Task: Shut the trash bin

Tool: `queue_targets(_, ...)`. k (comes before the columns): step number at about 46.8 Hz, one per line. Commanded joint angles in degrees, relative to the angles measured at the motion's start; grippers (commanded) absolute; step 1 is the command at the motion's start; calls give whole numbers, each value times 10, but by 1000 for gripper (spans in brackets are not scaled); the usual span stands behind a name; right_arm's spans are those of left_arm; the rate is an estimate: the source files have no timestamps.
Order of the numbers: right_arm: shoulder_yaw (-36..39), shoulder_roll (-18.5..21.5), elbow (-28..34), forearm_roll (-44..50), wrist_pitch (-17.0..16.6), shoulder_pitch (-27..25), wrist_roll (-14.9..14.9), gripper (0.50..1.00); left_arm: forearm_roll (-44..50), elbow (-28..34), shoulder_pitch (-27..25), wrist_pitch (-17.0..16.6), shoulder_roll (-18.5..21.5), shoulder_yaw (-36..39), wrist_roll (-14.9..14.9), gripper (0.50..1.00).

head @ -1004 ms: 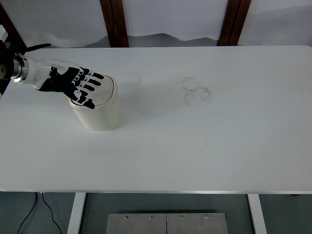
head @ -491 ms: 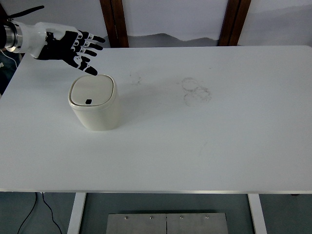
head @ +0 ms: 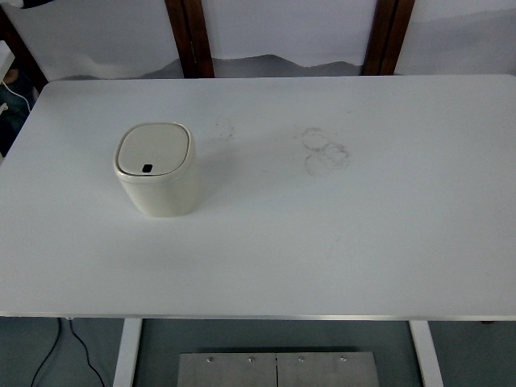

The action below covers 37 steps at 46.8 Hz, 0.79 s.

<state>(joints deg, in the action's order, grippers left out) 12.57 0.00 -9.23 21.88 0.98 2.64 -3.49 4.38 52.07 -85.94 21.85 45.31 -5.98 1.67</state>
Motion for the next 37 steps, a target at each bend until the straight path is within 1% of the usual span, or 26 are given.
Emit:
queue_targets(1,0,0,0,0,0,0,0,995,1,-10,38,-4,-7,-61,-18,1000)
queue_targets(10,0,0,0,0,0,0,1,995,5,-40,136,-3,-10,-185,-69,1000)
queue_targets(14,0,0,0,0,0,0,0,995,30,-51,182,-2,-10,-228,-88,1000)
queue_targets(19,0,0,0,0,0,0,0,995,74,-70,233,-3,-12,-258,-90,1000)
queue_targets(28,0,0,0,0,0,0,0,995,157,-124,310,2,-25,-267,-91,1000)
queue_targets(32,0,0,0,0,1,0,0,995,172,-133,335,6,-32,-273,-91,1000)
queue_targets(37,0,0,0,0,1,0,0,995,172,-138,353,13,-38,-289,-91,1000)
